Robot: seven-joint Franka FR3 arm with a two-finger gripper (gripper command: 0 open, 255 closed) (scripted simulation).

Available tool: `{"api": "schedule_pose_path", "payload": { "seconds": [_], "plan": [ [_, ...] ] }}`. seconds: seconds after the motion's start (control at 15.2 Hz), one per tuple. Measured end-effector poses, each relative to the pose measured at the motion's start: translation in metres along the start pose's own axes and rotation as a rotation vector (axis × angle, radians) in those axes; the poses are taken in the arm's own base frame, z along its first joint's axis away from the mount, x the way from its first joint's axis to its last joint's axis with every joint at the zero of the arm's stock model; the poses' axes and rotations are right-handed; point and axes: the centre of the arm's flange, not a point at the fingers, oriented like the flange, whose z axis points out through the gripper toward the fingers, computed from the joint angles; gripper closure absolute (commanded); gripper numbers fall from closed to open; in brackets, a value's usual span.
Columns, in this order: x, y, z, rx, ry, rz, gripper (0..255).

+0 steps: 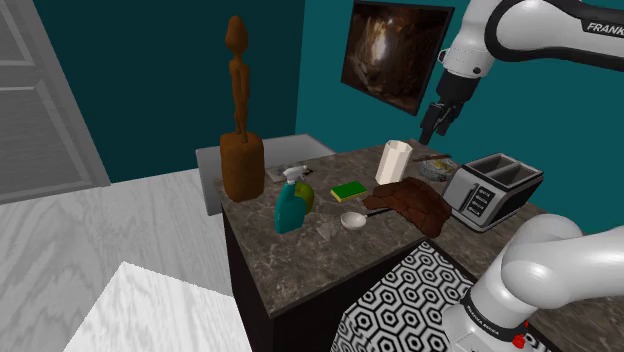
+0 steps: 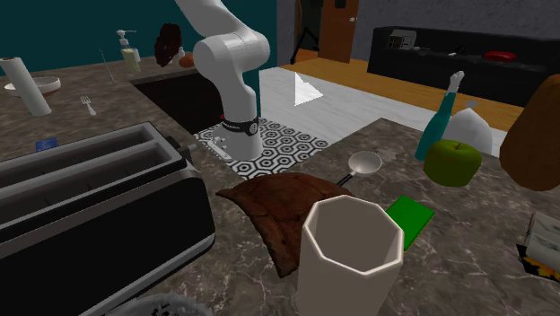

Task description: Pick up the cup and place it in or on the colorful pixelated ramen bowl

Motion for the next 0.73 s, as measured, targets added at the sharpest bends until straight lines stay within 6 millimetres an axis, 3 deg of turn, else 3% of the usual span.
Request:
{"api": "schedule_pose_path", "payload": {
  "seconds": [0.2,0.73],
  "plan": [
    [0.01,0.009,0.008,0.001,-0.003,0.002,0],
    [0.072,0.075,0.065,0.008,-0.022,0.011,0]
  ]
}}
